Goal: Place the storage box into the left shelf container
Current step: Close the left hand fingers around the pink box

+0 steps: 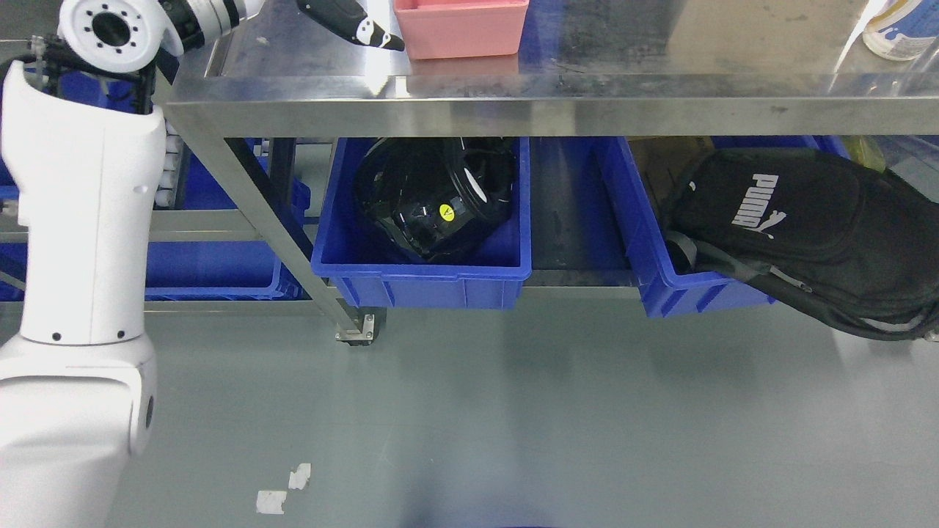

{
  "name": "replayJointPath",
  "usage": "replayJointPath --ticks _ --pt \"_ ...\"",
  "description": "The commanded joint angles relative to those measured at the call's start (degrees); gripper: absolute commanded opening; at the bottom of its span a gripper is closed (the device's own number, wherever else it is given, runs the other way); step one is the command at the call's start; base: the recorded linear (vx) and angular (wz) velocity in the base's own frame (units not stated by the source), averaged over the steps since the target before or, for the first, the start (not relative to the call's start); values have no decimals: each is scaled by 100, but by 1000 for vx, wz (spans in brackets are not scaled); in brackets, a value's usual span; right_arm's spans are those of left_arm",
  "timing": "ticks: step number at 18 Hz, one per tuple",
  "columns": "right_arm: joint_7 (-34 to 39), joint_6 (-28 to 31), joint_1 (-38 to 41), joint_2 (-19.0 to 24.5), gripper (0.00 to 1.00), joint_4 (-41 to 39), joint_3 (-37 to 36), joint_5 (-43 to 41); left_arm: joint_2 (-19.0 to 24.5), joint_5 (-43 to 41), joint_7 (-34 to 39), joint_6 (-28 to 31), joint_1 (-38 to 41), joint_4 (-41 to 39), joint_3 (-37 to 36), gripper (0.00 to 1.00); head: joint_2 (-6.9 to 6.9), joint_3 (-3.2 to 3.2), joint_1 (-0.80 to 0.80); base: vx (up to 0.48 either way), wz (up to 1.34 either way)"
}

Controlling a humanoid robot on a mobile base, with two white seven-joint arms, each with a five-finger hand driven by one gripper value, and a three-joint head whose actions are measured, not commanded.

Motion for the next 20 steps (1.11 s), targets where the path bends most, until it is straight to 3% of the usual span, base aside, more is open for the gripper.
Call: replayJointPath --ticks 1,6,14,20 --pt "-5 -2 -27 -100 100 -100 0 -123 -526 -363 -162 -6 -468 1597 -823 99 0 0 0 0 0" --pt "-5 -2 -18 -100 100 -100 0 -123 -1081 -511 -154 -6 -828 2344 -841 99 0 0 0 0 0" --pt "-5 -11 -27 -100 100 -100 0 -123 -1055 -925 -206 -6 -970 2627 -823 90 0 0 0 0 0" --pt "-5 -11 -26 -100 100 -100 0 -123 -1011 -925 -628 -32 -856 2627 -727 62 0 0 0 0 5"
